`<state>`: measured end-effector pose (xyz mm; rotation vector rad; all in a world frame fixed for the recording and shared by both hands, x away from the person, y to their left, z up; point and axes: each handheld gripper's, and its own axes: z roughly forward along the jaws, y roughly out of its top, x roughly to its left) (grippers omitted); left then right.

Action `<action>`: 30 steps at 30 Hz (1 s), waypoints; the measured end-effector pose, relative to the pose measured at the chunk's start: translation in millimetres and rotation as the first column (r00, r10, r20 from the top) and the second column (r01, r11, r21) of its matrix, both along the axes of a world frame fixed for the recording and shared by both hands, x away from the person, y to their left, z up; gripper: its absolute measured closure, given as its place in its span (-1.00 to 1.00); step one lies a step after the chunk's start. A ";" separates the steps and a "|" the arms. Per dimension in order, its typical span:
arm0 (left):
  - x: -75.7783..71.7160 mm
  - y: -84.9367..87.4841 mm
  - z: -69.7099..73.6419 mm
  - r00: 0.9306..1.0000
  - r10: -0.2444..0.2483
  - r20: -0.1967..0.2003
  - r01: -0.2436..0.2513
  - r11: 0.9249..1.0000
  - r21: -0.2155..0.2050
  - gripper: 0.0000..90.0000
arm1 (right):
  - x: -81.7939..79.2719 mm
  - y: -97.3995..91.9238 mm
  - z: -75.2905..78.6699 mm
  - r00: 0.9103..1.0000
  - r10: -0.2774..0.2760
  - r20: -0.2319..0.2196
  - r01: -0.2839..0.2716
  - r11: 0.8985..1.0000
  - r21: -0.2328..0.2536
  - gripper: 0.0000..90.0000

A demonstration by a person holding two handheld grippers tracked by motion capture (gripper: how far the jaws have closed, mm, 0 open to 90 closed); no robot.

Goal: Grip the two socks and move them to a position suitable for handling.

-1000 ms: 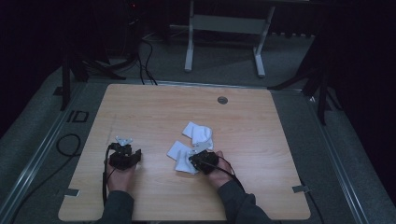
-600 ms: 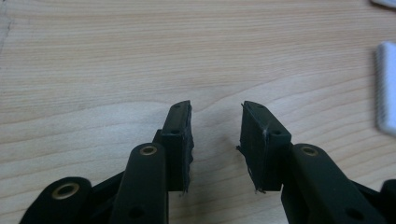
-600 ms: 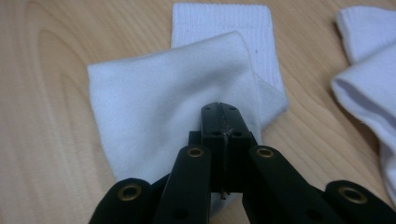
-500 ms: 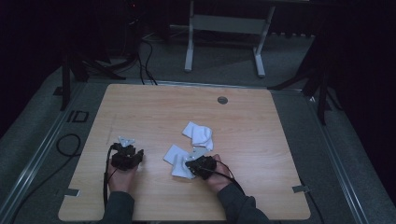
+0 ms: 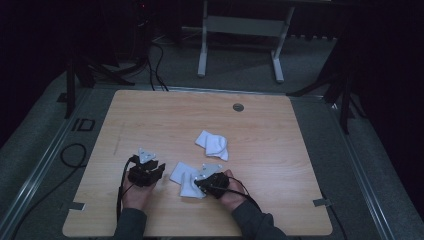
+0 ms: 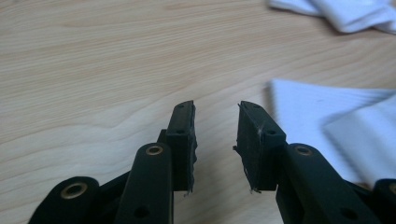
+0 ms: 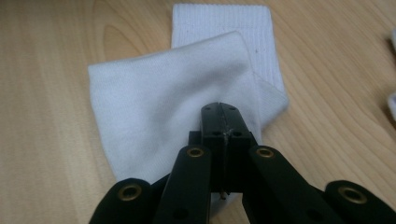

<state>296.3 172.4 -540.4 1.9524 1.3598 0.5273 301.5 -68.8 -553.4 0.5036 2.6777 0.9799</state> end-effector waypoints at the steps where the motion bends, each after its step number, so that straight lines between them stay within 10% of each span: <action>1: -0.5 -2.4 0.9 1.000 -0.012 0.003 0.012 1.000 -0.003 0.50 | -0.9 0.4 0.1 1.000 0.007 0.002 -0.007 1.000 -0.003 1.00; 15: -3.6 -35.1 -3.4 0.989 -0.147 -0.015 0.147 0.989 -0.003 0.63 | -6.4 6.1 0.0 0.999 0.040 -0.002 -0.040 0.999 -0.001 1.00; 30: -10.0 -42.2 -8.2 0.987 -0.156 -0.031 0.158 0.986 0.058 0.70 | -7.6 7.0 -0.5 0.998 0.066 0.001 -0.066 0.998 0.004 1.00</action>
